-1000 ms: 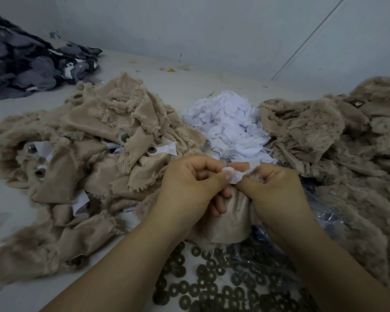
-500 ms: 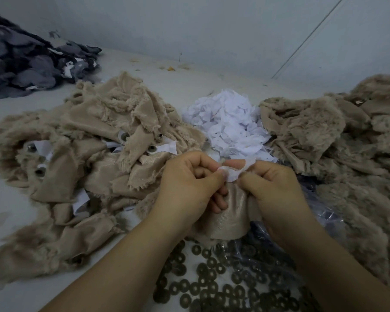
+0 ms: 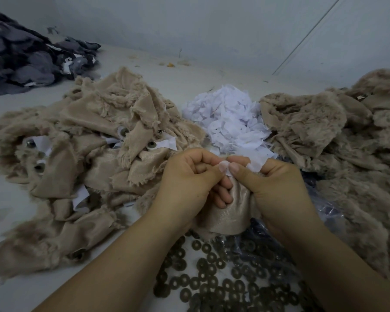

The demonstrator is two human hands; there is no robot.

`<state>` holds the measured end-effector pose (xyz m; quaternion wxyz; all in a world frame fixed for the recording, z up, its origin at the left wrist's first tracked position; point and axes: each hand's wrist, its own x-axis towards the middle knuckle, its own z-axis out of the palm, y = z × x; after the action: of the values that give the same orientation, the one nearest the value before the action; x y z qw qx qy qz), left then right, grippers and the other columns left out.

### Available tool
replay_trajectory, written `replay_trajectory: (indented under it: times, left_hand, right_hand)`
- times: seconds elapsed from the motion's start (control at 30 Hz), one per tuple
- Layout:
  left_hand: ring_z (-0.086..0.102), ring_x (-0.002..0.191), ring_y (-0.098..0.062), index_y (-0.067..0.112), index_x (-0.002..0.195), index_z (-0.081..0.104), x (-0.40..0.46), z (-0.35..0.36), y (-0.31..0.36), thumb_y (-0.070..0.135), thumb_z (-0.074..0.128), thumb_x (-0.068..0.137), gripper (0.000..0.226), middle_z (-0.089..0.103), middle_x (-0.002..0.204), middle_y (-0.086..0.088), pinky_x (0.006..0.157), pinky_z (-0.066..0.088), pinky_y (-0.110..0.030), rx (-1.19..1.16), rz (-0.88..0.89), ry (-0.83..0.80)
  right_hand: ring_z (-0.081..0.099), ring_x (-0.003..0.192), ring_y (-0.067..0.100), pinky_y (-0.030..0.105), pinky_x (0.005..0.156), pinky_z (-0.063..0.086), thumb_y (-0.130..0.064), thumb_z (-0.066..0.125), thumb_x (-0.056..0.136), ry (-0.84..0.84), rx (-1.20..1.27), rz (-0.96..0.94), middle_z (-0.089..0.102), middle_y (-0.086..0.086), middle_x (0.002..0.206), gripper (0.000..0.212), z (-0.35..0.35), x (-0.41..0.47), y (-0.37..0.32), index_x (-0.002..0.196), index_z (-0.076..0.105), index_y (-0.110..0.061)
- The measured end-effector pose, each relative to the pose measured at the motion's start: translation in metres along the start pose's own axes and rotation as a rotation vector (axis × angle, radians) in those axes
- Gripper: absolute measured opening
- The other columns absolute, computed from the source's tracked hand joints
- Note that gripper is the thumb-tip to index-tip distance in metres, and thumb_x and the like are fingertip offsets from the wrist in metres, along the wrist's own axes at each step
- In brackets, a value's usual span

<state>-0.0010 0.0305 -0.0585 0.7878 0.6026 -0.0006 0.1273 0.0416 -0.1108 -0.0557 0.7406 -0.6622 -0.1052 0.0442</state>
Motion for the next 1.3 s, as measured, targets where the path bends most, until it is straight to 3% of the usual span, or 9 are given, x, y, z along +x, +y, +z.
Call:
replay_trajectory:
  times: [0.37, 0.5, 0.6, 0.67, 0.77, 0.9, 1.1, 1.2, 1.3]
  left_hand:
    - [0.055, 0.038, -0.021, 0.0, 0.082, 0.062, -0.002, 0.002, 0.001, 0.0, 0.056, 0.095, 0.015, 0.061, 0.054, -0.012, 0.039, 0.046, -0.024, 0.114, -0.048, 0.058]
    - [0.055, 0.036, -0.017, 0.006, 0.077, 0.063, -0.002, 0.002, -0.003, 0.004, 0.06, 0.094, 0.017, 0.06, 0.048, -0.004, 0.037, 0.043, -0.023, 0.339, 0.024, 0.114]
    - [0.06, 0.041, -0.022, 0.014, 0.074, 0.064, 0.001, -0.001, -0.006, 0.011, 0.067, 0.09, 0.017, 0.063, 0.052, -0.006, 0.041, 0.051, -0.033, 0.575, 0.13, 0.152]
    - [0.061, 0.043, -0.022, 0.014, 0.073, 0.064, 0.002, -0.002, -0.004, 0.011, 0.068, 0.089, 0.016, 0.064, 0.053, -0.007, 0.043, 0.052, -0.034, 0.632, 0.117, 0.138]
    - [0.059, 0.038, -0.017, 0.008, 0.074, 0.064, 0.003, -0.005, 0.005, 0.008, 0.07, 0.088, 0.015, 0.065, 0.052, -0.008, 0.04, 0.049, -0.027, 0.614, 0.0, 0.076]
    - [0.061, 0.04, -0.018, 0.008, 0.072, 0.065, 0.006, -0.021, 0.034, 0.009, 0.077, 0.081, 0.015, 0.066, 0.052, -0.006, 0.04, 0.048, -0.024, 0.801, -0.062, -0.094]
    - [0.059, 0.041, -0.005, 0.018, 0.068, 0.071, -0.012, -0.046, 0.052, 0.024, 0.083, 0.076, 0.016, 0.065, 0.051, 0.009, 0.043, 0.044, -0.015, 1.256, -0.263, -0.59]
    - [0.057, 0.052, 0.006, 0.02, 0.072, 0.074, -0.023, -0.046, 0.04, 0.026, 0.084, 0.074, 0.012, 0.061, 0.056, 0.027, 0.045, 0.04, -0.007, 1.33, -0.198, -0.607]
    - [0.055, 0.06, 0.009, 0.025, 0.075, 0.074, -0.031, -0.039, 0.029, 0.033, 0.086, 0.07, 0.015, 0.058, 0.061, 0.033, 0.048, 0.039, -0.007, 1.358, -0.142, -0.573]
  right_hand:
    - [0.076, 0.088, 0.02, 0.033, 0.08, 0.062, -0.004, 0.076, 0.08, 0.057, 0.008, 0.006, 0.078, 0.007, 0.087, 0.011, 0.003, 0.0, 0.001, 0.09, 0.077, -0.008]
    - [0.076, 0.086, 0.022, 0.041, 0.078, 0.063, -0.007, 0.078, 0.081, 0.084, -0.113, -0.016, 0.078, 0.006, 0.086, 0.004, 0.004, -0.002, 0.003, 0.085, 0.077, -0.008]
    - [0.069, 0.093, 0.045, 0.061, 0.077, 0.057, -0.013, 0.08, 0.08, 0.088, -0.21, -0.029, 0.073, 0.026, 0.091, 0.026, 0.004, -0.003, 0.004, 0.09, 0.071, 0.008]
    - [0.073, 0.091, 0.034, 0.051, 0.079, 0.061, -0.009, 0.08, 0.08, 0.074, -0.235, -0.046, 0.077, 0.015, 0.087, 0.009, 0.003, -0.002, 0.003, 0.085, 0.076, -0.002]
    - [0.075, 0.081, 0.009, 0.03, 0.077, 0.062, -0.006, 0.081, 0.078, 0.043, -0.264, -0.061, 0.078, -0.006, 0.079, 0.016, 0.004, -0.003, 0.001, 0.079, 0.077, -0.022]
    - [0.064, 0.058, 0.028, 0.046, 0.058, 0.059, -0.015, 0.086, 0.074, 0.08, -0.317, -0.027, 0.07, 0.021, 0.07, 0.03, 0.004, -0.003, 0.002, 0.071, 0.066, 0.007]
    - [0.062, 0.064, 0.02, 0.052, 0.069, 0.061, -0.016, 0.086, 0.074, 0.069, -0.316, 0.029, 0.073, 0.022, 0.08, 0.029, 0.006, -0.004, 0.0, 0.077, 0.068, 0.007]
    - [0.067, 0.061, 0.007, 0.028, 0.06, 0.06, -0.013, 0.085, 0.075, 0.067, -0.345, -0.013, 0.074, -0.006, 0.065, 0.016, 0.009, -0.006, -0.002, 0.067, 0.072, -0.013]
    - [0.075, 0.076, 0.018, 0.033, 0.073, 0.063, -0.014, 0.085, 0.076, 0.09, -0.357, -0.018, 0.077, 0.0, 0.074, 0.012, 0.008, -0.006, -0.002, 0.075, 0.074, -0.019]
